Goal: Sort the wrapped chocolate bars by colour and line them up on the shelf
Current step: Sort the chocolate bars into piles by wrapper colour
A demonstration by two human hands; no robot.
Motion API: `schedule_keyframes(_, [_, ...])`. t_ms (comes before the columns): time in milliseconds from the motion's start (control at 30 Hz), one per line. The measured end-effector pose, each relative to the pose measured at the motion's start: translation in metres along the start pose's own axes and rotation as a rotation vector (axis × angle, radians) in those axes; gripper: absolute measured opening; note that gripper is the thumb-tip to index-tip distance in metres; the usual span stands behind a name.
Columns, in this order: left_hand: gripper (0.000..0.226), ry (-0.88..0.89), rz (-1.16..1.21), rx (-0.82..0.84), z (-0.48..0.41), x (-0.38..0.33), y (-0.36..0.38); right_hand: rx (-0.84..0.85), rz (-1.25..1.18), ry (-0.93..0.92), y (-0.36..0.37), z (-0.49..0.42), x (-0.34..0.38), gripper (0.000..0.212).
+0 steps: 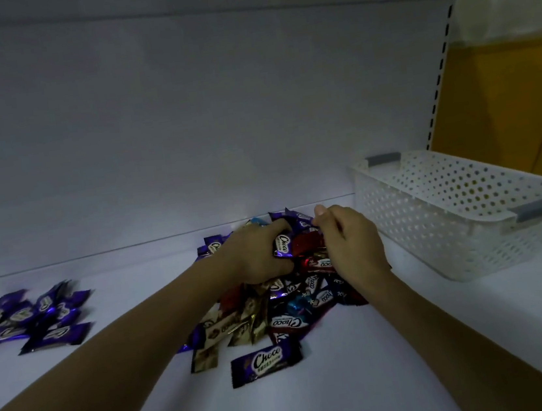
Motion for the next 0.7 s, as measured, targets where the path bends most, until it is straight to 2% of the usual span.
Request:
schedule_keyframes(100, [0.047,-0.027,0.115,-0.125,0.007,0.009,-0.008,0.022,0.063,-0.055,0.002,0.002,0.004,0.042])
schedule_keyframes(167, [0.032,-0.056,0.233,-0.227,0.011,0.019,-0.02,0.034,0.072,-0.088,0.004,0.004,0.006,0.037])
schedule_keyframes(300, [0.006,-0.233,0.511,-0.304,0.025,0.046,-0.03,0.062,0.115,-0.145,0.008,0.008,0.009,0.028])
schedule_keyframes(400, [0.006,-0.341,0.69,-0.294,0.039,0.059,-0.031,0.077,0.212,-0.163,0.009,0.011,0.013,0.033])
schedule_keyframes(533, [0.018,-0.365,0.733,-0.31,0.061,0.067,-0.036,0.055,0.261,-0.264,0.005,0.012,0.038,0.048])
schedule_keyframes(600, [0.016,-0.357,0.732,-0.297,0.07,0.07,-0.038,0.153,0.172,-0.292,0.015,0.012,0.056,0.053])
schedule_keyframes(700, [0.014,-0.347,0.752,-0.3,0.087,0.077,-0.044,0.429,-0.125,-0.189,0.048,0.013,0.089,0.067])
Point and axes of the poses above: each hand's wrist, its own z-axis away from the middle knuckle, its own y-axis out of the palm, x = y × z, the point moved 6 cm from there along -z, towards the middle knuckle, and after that the axes turned 12 degrees about -z, right-handed, at the moved point
